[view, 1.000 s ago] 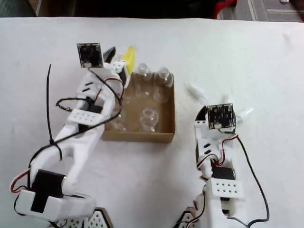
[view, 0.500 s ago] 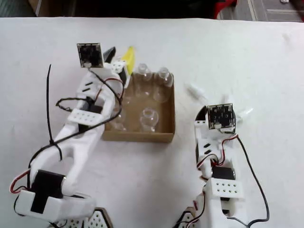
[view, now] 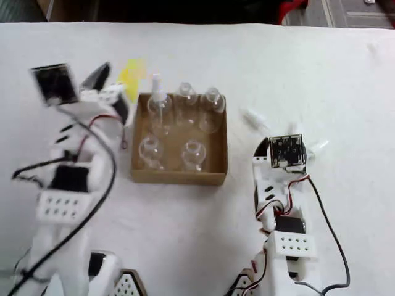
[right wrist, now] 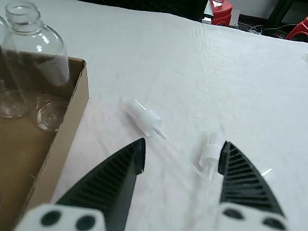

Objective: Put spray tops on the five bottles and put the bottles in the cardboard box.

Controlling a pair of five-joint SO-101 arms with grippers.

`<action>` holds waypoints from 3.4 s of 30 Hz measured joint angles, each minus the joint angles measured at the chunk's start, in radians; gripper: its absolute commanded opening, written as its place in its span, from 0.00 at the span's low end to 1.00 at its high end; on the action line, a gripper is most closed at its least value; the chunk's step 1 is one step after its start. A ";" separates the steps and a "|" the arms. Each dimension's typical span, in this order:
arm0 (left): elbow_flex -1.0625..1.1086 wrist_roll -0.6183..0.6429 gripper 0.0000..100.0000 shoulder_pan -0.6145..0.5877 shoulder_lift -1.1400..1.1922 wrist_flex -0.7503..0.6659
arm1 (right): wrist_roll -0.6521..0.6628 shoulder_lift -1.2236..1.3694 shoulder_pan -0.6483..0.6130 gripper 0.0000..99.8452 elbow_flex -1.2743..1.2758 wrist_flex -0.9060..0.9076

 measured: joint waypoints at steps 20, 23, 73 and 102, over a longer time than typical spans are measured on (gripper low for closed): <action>-0.144 0.069 0.18 -0.422 -0.008 0.848 | 0.000 0.000 0.000 0.23 0.000 0.000; -0.256 0.069 0.18 -0.457 0.095 0.976 | 0.000 0.000 0.000 0.23 0.000 0.000; -0.384 0.124 0.04 -0.606 1.042 0.842 | 0.000 0.000 0.000 0.23 0.000 0.000; -0.987 -0.026 0.02 -0.448 0.601 1.347 | 0.000 0.000 -0.002 0.23 0.000 0.000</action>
